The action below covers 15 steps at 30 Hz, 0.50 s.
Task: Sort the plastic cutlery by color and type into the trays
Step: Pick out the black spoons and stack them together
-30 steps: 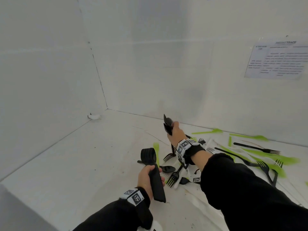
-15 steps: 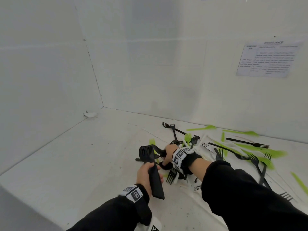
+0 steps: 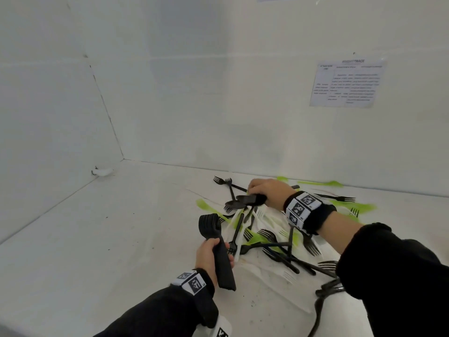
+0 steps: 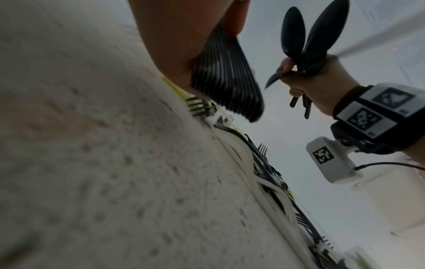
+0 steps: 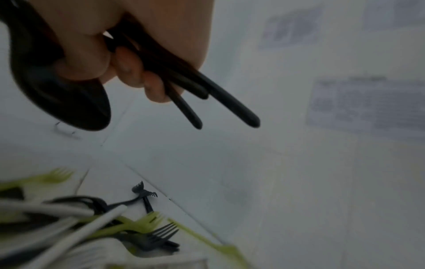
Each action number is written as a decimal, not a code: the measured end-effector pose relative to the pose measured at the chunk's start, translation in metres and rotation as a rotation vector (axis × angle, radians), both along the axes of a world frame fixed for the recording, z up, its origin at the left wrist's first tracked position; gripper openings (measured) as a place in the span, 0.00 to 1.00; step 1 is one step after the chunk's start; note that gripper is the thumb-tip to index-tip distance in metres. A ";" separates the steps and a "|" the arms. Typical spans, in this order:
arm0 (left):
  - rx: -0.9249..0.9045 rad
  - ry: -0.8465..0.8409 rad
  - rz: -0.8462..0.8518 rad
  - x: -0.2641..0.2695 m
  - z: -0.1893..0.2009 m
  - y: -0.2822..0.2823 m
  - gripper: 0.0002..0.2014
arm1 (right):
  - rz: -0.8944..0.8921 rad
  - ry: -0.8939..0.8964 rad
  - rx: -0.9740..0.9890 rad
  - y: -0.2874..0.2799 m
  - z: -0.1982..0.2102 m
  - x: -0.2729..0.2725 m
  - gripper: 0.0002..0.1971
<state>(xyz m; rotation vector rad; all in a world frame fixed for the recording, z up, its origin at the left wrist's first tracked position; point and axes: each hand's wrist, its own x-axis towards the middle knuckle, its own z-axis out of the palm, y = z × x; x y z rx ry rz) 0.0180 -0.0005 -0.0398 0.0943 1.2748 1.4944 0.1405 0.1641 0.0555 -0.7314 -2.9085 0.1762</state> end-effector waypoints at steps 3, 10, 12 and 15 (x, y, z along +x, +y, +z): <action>0.025 0.020 -0.032 0.018 -0.003 0.011 0.05 | 0.063 -0.150 0.124 -0.016 -0.004 0.014 0.16; 0.100 0.037 -0.203 0.051 0.000 0.027 0.01 | 0.079 -0.169 0.115 -0.021 -0.020 0.025 0.16; 0.145 0.020 -0.246 0.055 0.003 0.029 0.02 | 0.021 -0.090 0.020 -0.018 -0.024 0.026 0.16; 0.171 0.046 -0.252 0.061 0.005 0.034 0.04 | -0.155 0.177 -0.184 -0.016 -0.028 0.028 0.14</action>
